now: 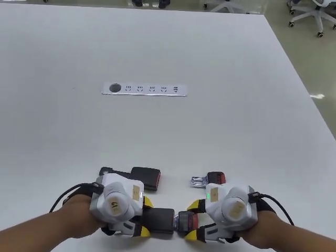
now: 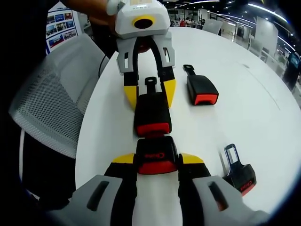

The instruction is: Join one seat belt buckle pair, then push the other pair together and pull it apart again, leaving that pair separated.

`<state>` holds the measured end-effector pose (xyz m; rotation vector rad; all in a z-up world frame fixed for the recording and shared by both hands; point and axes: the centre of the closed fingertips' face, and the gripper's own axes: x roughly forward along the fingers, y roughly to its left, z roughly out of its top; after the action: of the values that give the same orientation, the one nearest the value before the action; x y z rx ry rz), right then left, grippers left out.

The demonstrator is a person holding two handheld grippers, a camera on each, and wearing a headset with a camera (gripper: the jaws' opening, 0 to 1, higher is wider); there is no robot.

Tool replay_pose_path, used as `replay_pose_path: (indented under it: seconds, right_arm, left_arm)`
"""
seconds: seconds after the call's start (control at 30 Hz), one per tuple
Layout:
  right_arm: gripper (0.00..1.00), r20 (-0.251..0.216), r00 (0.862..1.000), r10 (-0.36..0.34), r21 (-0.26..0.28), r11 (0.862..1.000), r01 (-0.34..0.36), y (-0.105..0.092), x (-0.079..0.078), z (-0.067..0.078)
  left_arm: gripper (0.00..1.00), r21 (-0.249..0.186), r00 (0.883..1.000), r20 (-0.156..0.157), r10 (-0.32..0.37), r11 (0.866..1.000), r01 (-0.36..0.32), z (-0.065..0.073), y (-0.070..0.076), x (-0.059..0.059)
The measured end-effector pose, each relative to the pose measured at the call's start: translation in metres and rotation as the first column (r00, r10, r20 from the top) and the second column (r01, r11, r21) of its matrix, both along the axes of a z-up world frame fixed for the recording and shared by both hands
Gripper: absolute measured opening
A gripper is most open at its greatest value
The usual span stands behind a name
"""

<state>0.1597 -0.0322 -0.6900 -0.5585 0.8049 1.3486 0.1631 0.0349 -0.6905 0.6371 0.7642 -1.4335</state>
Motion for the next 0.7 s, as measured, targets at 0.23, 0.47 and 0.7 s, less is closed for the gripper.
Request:
replay_pose_path:
  seconds: [0.23,0.47,0.7]
  right_arm:
    - [0.31,0.011,1.0,-0.008,0.039,0.999,0.008,-0.0019,-0.0004,0.001]
    - [0.31,0.031,0.999,-0.009,0.079,0.997,0.007,-0.0024,0.0001,0.0028]
    - [0.31,0.042,0.999,-0.024,0.127,0.992,0.019,-0.0012,-0.0028,0.0081]
  left_arm:
    - [0.32,-0.039,1.0,-0.01,0.012,0.999,-0.012,0.0017,-0.001,-0.0002]
    - [0.31,-0.07,1.0,-0.025,0.008,0.997,-0.01,0.0022,0.0004,0.0001]
    - [0.31,-0.105,0.999,-0.031,0.027,0.994,-0.03,0.0022,0.0011,0.0006]
